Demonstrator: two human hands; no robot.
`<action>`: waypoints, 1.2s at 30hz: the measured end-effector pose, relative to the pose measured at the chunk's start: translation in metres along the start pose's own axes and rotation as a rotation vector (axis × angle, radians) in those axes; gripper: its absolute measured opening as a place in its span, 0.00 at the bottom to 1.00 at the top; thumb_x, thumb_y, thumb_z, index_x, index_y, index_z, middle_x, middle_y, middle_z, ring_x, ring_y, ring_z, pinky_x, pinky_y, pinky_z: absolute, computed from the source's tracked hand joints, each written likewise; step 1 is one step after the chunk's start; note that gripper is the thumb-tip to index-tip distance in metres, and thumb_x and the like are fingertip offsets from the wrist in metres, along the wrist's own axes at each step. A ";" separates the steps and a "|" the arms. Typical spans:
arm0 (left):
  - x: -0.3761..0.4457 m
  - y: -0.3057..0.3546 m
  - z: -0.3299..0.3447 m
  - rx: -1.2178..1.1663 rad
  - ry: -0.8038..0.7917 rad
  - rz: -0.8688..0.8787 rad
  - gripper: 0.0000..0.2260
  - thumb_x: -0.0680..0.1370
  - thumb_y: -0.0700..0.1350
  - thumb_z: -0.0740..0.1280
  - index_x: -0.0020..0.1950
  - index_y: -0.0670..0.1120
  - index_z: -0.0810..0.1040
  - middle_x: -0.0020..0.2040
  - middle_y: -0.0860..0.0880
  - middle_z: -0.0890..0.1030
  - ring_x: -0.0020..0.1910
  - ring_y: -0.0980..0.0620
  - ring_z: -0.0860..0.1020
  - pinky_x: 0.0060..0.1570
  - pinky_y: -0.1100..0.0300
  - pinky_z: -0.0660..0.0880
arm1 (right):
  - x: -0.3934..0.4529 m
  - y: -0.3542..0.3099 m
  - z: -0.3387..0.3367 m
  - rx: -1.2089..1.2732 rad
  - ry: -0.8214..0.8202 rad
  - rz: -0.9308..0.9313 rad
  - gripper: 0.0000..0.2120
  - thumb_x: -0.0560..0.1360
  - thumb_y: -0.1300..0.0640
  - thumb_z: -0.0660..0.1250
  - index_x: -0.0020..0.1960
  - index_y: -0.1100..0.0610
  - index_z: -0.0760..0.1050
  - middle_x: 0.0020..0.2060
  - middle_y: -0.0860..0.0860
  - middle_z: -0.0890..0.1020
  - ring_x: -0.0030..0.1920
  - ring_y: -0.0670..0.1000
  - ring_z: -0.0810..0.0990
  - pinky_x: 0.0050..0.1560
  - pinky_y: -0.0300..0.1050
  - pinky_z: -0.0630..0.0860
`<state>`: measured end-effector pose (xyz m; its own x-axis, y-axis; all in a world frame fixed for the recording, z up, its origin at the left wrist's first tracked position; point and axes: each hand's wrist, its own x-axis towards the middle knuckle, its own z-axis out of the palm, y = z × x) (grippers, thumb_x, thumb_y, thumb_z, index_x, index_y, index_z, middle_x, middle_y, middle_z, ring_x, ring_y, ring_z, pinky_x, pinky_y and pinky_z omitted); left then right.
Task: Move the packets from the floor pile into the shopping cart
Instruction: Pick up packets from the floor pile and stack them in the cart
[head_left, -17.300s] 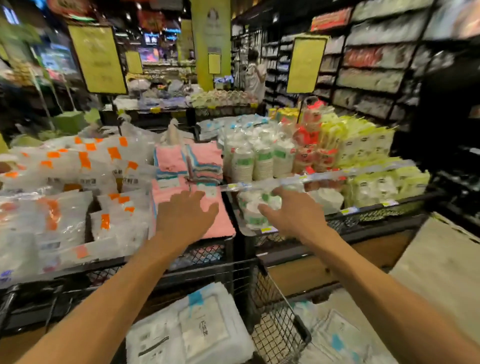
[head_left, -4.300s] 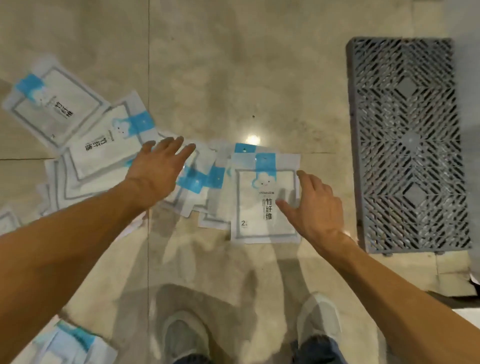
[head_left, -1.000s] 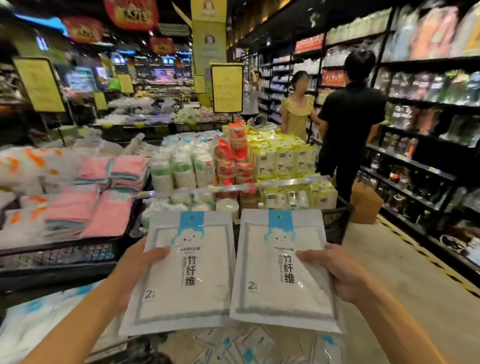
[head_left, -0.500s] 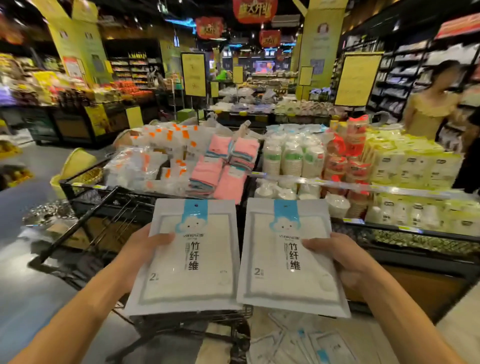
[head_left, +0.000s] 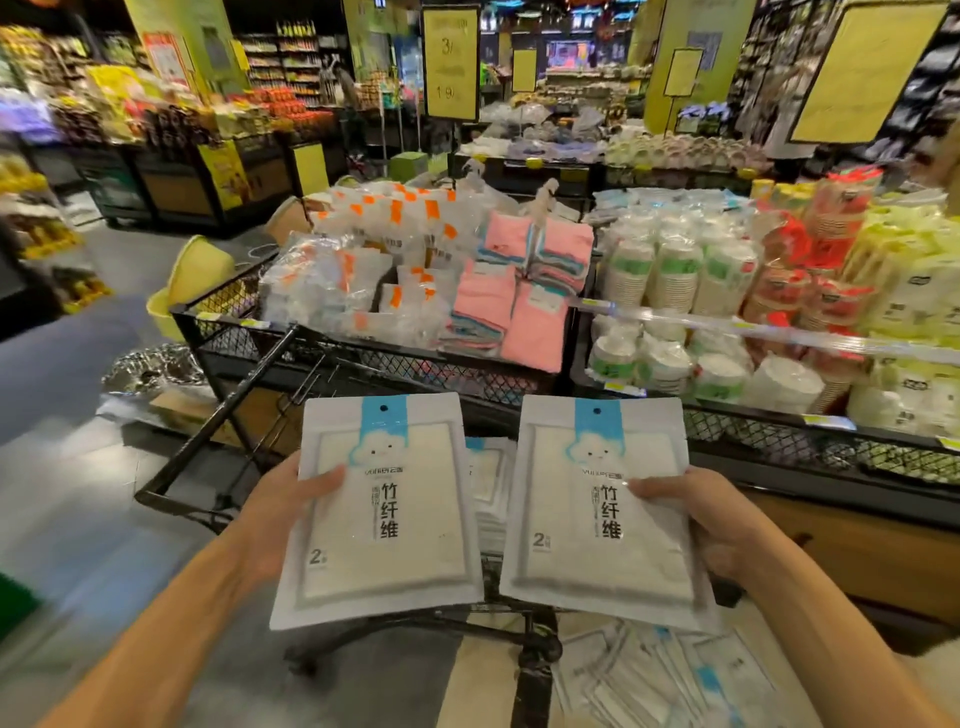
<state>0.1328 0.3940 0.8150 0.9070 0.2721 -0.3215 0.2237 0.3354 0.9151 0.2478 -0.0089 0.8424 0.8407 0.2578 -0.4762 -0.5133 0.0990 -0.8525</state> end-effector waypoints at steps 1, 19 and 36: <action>0.010 -0.004 -0.004 -0.008 0.007 -0.010 0.17 0.80 0.38 0.65 0.69 0.43 0.75 0.61 0.36 0.82 0.57 0.31 0.82 0.55 0.30 0.77 | 0.012 0.002 0.001 0.001 0.007 0.008 0.09 0.75 0.72 0.69 0.55 0.68 0.80 0.47 0.66 0.86 0.37 0.62 0.88 0.31 0.54 0.84; 0.189 -0.016 -0.054 0.032 0.206 -0.197 0.16 0.81 0.39 0.66 0.69 0.46 0.74 0.61 0.38 0.83 0.58 0.33 0.82 0.58 0.30 0.76 | 0.270 0.018 0.070 -0.001 -0.078 0.192 0.25 0.70 0.70 0.73 0.67 0.64 0.75 0.56 0.63 0.86 0.55 0.67 0.86 0.56 0.69 0.81; 0.437 -0.103 -0.140 0.277 0.188 -0.371 0.11 0.79 0.34 0.70 0.56 0.48 0.76 0.54 0.43 0.83 0.50 0.43 0.83 0.50 0.45 0.82 | 0.442 0.118 0.143 -0.158 0.276 0.413 0.15 0.76 0.70 0.70 0.62 0.66 0.77 0.51 0.63 0.87 0.53 0.65 0.86 0.50 0.61 0.84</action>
<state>0.4564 0.6047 0.5460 0.6740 0.3463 -0.6525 0.6284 0.1955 0.7529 0.5339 0.2544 0.5625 0.5987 -0.0209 -0.8007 -0.7974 -0.1091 -0.5934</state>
